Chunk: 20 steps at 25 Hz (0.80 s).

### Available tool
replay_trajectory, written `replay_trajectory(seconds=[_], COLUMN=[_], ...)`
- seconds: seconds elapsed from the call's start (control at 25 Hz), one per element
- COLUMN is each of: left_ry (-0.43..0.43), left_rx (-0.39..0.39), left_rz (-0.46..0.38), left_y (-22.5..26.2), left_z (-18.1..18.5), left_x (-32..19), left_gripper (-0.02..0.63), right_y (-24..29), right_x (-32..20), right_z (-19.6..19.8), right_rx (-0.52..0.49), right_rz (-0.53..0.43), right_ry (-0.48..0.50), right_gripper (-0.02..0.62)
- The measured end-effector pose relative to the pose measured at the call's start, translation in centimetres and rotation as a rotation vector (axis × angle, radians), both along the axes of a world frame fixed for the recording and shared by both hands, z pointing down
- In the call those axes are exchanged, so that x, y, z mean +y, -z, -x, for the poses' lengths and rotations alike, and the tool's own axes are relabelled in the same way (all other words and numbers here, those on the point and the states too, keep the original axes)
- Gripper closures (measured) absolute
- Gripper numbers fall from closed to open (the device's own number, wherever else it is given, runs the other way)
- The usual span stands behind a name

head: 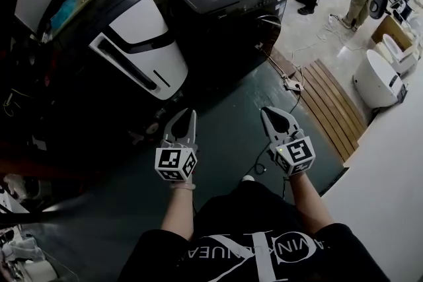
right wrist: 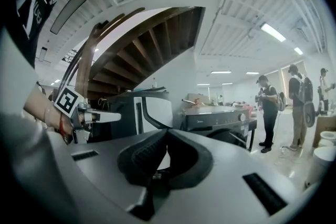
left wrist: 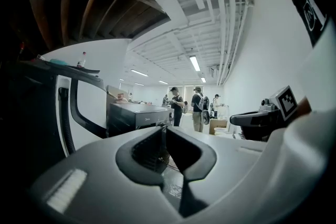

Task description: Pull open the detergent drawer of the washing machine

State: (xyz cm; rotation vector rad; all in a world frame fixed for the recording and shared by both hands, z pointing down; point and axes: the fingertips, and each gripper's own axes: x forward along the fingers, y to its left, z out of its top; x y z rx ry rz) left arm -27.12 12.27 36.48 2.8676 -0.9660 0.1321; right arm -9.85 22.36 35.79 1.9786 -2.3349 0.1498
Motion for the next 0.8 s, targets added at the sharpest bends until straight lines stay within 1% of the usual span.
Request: replay_trajectory(seconds=[0.08, 0.2, 0.4, 0.64, 0.8], left_ry=[0.008, 0.025, 0.045, 0.042, 0.029], left_rx=[0.008, 0.018, 0.031, 0.016, 0.001], left_rz=[0.008, 0.012, 0.024, 0.047, 0.064], left_y=[-0.2, -0.5, -0.9, -2.0, -3.1], left_z=[-1.0, -2.5, -4.6, -6.6, -8.2], left_x=[-0.2, -0.3, -0.4, -0.7, -1.4], left_gripper=[0.576, 0.513, 0.509, 0.509, 0.509], right_y=[-0.4, -0.7, -0.7, -1.1, -1.8], right_x=[-0.1, -0.1, -0.2, -0.9, -1.7], right_z=[-1.0, -2.5, -5.0, -7.5, -9.2], right_rx=[0.0, 0.012, 0.024, -0.005, -0.005], right_rz=[0.008, 0.007, 0.01, 0.007, 0.02], right_ry=[0.014, 0.036, 0.051, 0.039, 0.035], right_gripper=[0.583, 0.583, 0.583, 0.583, 0.583])
